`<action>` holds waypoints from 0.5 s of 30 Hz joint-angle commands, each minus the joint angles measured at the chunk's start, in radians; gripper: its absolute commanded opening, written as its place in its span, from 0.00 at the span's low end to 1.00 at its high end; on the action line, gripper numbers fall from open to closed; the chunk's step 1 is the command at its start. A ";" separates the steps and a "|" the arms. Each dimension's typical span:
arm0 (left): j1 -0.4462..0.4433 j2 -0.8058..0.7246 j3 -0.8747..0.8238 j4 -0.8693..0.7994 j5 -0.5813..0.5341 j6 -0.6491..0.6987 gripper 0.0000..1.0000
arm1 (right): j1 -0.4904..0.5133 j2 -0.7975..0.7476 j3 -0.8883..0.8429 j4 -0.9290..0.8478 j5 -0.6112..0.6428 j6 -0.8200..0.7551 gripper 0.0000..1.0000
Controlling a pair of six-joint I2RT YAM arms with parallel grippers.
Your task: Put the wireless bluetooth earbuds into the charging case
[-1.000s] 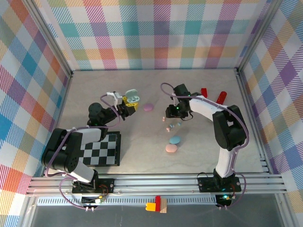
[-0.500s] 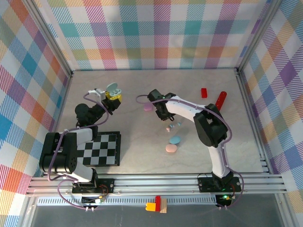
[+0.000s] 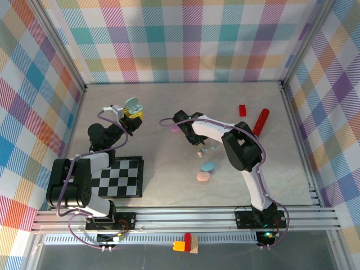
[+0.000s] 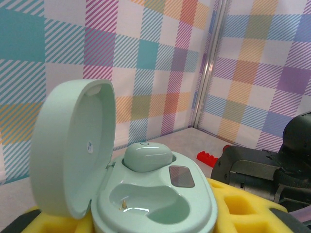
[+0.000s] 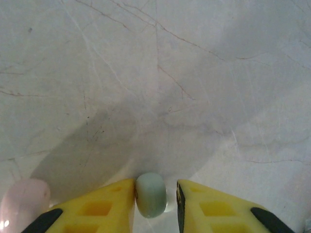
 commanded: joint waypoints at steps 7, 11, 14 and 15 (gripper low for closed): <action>0.012 -0.032 -0.005 0.054 0.027 -0.015 0.30 | 0.002 0.037 0.038 -0.038 0.004 -0.012 0.22; 0.008 -0.033 -0.003 0.053 0.031 -0.014 0.30 | -0.007 0.021 0.032 -0.040 -0.044 0.005 0.20; -0.005 -0.036 -0.002 0.050 0.025 -0.005 0.30 | -0.021 -0.026 0.010 -0.026 -0.096 0.032 0.20; -0.014 -0.036 -0.002 0.050 0.024 0.001 0.30 | -0.028 -0.048 -0.001 -0.016 -0.121 0.043 0.20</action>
